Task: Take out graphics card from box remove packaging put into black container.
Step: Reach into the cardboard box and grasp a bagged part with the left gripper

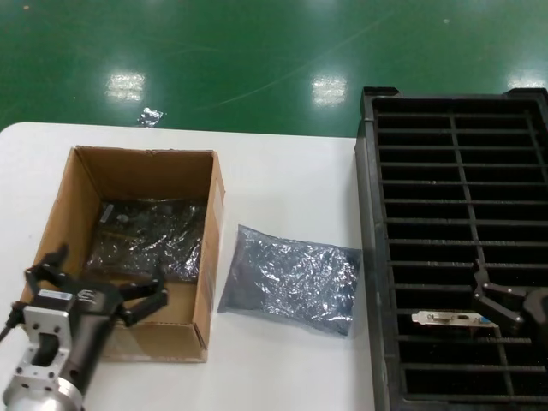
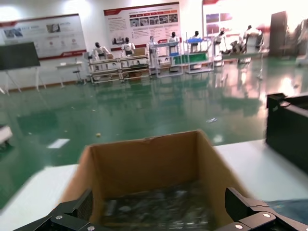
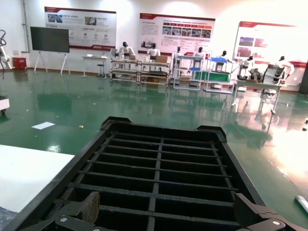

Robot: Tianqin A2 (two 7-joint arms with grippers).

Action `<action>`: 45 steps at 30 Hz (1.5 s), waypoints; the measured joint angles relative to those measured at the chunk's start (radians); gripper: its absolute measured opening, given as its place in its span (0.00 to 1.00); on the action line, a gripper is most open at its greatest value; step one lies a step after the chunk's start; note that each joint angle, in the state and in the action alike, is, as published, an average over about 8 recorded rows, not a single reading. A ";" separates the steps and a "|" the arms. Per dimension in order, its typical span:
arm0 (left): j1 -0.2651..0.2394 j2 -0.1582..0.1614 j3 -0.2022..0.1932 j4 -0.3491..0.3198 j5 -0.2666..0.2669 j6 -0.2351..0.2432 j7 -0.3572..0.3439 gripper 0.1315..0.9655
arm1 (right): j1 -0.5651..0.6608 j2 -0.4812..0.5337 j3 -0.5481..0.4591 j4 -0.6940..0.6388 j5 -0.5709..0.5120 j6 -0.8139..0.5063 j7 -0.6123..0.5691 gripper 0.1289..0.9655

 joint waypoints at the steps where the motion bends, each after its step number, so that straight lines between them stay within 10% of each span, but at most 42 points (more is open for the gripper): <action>1: -0.004 -0.011 0.005 0.002 0.001 -0.008 0.009 1.00 | 0.000 0.000 0.000 0.000 0.000 0.000 0.000 1.00; 11: -0.150 -0.312 0.230 0.017 -0.127 -0.094 0.227 1.00 | 0.000 0.000 0.000 0.000 0.000 0.000 0.000 1.00; 16: -0.324 -0.477 0.387 0.098 -0.037 0.021 0.168 1.00 | 0.000 0.000 0.000 0.000 0.000 0.000 0.000 1.00; 20: -0.493 -0.526 0.487 0.229 0.129 0.180 0.085 1.00 | 0.000 0.000 0.000 0.000 0.000 0.000 0.000 1.00; 27: -0.746 -0.431 0.585 0.536 0.365 0.418 0.121 1.00 | 0.000 0.000 0.000 0.000 0.000 0.000 0.000 1.00; 34: -0.858 -0.308 0.622 0.777 0.436 0.575 0.273 1.00 | 0.000 0.000 0.000 0.000 0.000 0.000 0.000 1.00; 45: -0.948 -0.146 0.520 1.078 0.354 0.523 0.683 1.00 | 0.000 0.000 0.000 0.000 0.000 0.000 0.000 1.00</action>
